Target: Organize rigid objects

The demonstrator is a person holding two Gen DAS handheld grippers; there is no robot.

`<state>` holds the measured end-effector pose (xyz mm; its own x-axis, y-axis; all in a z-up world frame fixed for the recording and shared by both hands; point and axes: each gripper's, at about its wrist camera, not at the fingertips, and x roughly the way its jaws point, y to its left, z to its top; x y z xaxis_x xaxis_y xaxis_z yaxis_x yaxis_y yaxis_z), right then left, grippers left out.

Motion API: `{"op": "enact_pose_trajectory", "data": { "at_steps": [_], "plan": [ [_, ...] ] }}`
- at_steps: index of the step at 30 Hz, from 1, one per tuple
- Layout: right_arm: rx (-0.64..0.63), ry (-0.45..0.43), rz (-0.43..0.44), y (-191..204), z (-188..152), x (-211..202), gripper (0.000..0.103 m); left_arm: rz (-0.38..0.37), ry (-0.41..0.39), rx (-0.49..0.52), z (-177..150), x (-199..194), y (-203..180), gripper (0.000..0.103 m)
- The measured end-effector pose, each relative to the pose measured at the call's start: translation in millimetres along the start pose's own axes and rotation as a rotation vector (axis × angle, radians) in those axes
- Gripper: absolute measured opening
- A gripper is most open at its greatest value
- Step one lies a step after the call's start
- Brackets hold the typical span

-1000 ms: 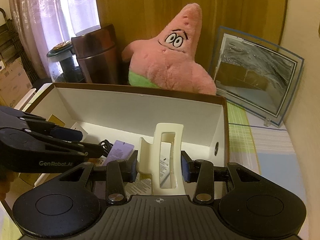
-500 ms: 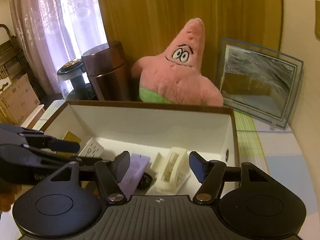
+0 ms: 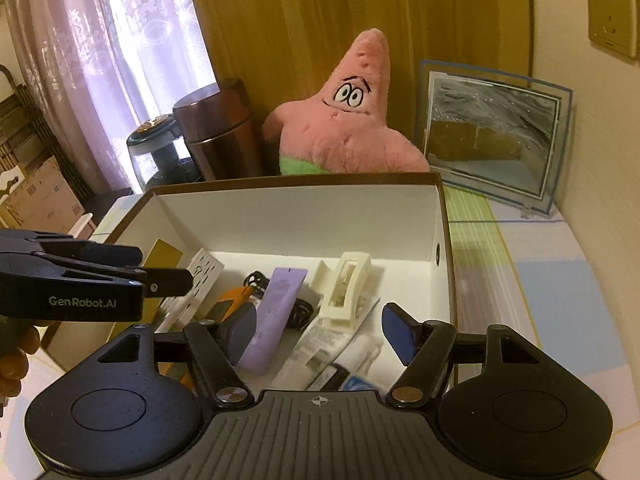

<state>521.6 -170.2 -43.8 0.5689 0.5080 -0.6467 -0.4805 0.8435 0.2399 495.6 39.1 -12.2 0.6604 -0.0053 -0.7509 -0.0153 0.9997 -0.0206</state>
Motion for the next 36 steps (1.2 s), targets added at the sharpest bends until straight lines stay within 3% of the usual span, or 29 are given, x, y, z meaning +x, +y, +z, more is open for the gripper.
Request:
{"op": "enact_pose_trajectory", "data": {
  "at_steps": [5,12,19,28,36],
  "plan": [
    [0.003,0.016,-0.011,8.0,-9.9,-13.8,0.067,0.045,-0.032,0.003,-11.1,-26.1,-5.0,0.070],
    [-0.003,0.001,0.009,18.1,-23.5,-38.2,0.067,0.063,-0.050,-0.070,-35.4,-67.6,-6.4,0.071],
    [0.022,-0.006,0.037,24.5,-39.9,-65.8,0.067,0.146,-0.067,-0.116,-64.4,-110.3,-11.7,0.071],
    [0.023,0.022,0.050,44.9,-72.3,-106.2,0.067,0.130,-0.045,-0.158,-108.4,-155.4,-18.8,0.071],
    [0.063,0.030,0.038,78.6,-108.1,-142.1,0.067,0.087,-0.005,-0.128,-148.5,-184.2,-16.9,0.070]
  ]
}}
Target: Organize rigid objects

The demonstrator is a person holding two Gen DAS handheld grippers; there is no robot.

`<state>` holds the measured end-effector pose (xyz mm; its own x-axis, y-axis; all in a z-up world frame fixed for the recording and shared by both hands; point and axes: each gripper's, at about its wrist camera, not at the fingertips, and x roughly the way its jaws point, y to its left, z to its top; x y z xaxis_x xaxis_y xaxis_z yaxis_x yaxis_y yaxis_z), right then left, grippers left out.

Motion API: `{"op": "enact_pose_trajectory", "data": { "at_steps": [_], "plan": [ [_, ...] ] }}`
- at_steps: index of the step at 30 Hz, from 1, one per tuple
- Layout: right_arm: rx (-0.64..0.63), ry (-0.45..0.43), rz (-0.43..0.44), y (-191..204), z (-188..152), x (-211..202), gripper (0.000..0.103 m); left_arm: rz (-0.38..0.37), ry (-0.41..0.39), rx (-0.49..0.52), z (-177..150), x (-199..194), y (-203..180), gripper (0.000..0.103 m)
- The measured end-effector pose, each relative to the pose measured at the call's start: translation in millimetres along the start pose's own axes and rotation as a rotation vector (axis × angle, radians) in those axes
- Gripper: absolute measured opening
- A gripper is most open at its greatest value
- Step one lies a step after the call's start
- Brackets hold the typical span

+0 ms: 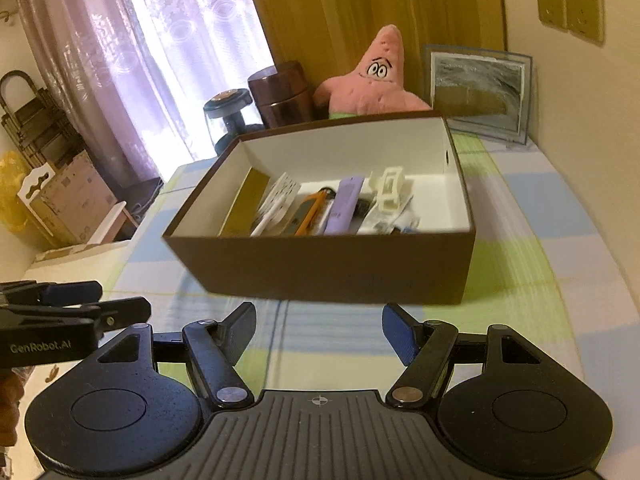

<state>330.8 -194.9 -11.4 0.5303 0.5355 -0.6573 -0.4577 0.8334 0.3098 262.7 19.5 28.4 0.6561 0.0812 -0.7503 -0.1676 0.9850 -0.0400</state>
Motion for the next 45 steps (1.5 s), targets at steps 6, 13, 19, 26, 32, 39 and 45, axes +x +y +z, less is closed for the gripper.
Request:
{"op": "enact_pose_trajectory", "data": {
  "at_steps": [6,13,19,26,32,39,45],
  "plan": [
    [0.020,0.004,-0.030,24.3,-29.3,-21.8,0.067,-0.021,0.020,0.017,-26.8,-22.1,14.5,0.070],
    [0.044,0.018,-0.043,52.4,-62.7,-42.4,0.067,-0.043,0.032,0.031,-57.2,-50.0,32.2,0.070],
    [0.043,0.040,-0.039,79.7,-94.1,-55.7,0.067,-0.068,0.050,0.051,-85.1,-68.7,45.2,0.070],
    [0.050,0.075,-0.041,103.4,-125.6,-63.0,0.067,-0.077,0.074,0.063,-115.3,-84.1,57.3,0.070],
    [0.049,0.094,-0.041,120.0,-145.5,-67.1,0.067,-0.087,0.090,0.063,-133.7,-92.5,65.4,0.070],
    [0.041,0.104,-0.054,130.1,-156.4,-69.9,0.067,-0.093,0.097,0.066,-146.6,-99.5,71.0,0.070],
    [0.034,0.116,-0.055,133.5,-161.7,-70.6,0.067,-0.095,0.102,0.061,-154.4,-103.6,73.3,0.070]
  ]
}}
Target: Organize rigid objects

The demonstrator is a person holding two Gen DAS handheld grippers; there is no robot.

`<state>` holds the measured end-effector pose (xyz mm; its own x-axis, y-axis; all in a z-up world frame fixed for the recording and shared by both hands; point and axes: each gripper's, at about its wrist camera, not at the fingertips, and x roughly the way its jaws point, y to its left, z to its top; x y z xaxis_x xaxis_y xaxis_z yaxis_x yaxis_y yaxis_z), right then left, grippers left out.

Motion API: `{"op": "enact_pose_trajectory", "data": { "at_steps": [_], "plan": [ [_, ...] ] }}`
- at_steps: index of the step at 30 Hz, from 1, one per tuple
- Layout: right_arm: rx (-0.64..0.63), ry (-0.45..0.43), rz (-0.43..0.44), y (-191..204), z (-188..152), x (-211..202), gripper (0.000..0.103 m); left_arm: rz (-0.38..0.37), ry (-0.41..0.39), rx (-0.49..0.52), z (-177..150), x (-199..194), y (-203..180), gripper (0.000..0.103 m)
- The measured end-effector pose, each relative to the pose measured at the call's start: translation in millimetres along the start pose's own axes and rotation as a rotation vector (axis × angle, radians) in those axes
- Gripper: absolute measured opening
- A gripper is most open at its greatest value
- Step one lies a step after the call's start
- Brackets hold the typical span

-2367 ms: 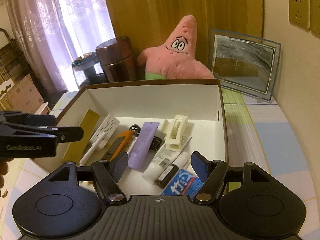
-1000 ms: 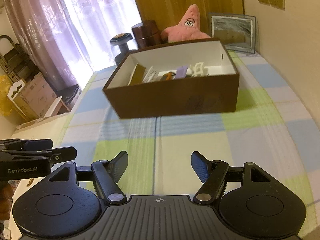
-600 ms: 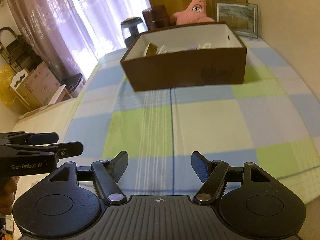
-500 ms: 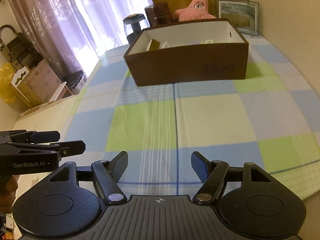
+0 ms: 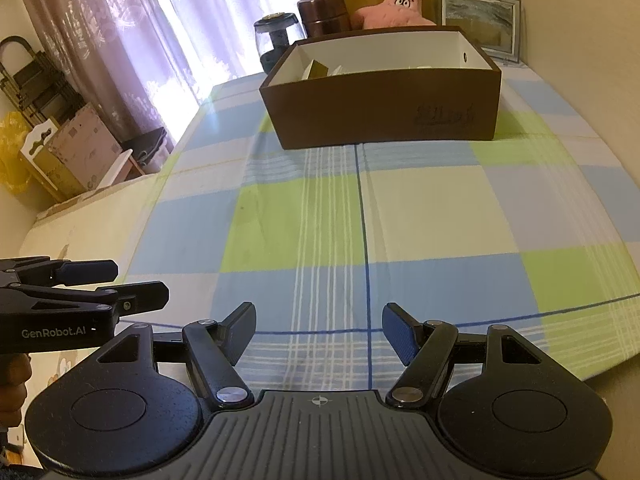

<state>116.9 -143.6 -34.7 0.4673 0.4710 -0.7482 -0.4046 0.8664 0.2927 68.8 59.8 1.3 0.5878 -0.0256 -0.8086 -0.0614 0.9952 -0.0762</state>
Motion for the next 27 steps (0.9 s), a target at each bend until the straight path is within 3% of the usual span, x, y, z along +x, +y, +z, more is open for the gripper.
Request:
{"op": "enact_pose_trajectory", "data": {
  "at_steps": [27],
  "plan": [
    [0.003,0.030,-0.006,-3.3,-8.2,0.3,0.067,-0.012,0.015,0.004,-4.1,5.3,-10.9,0.070]
  ]
}}
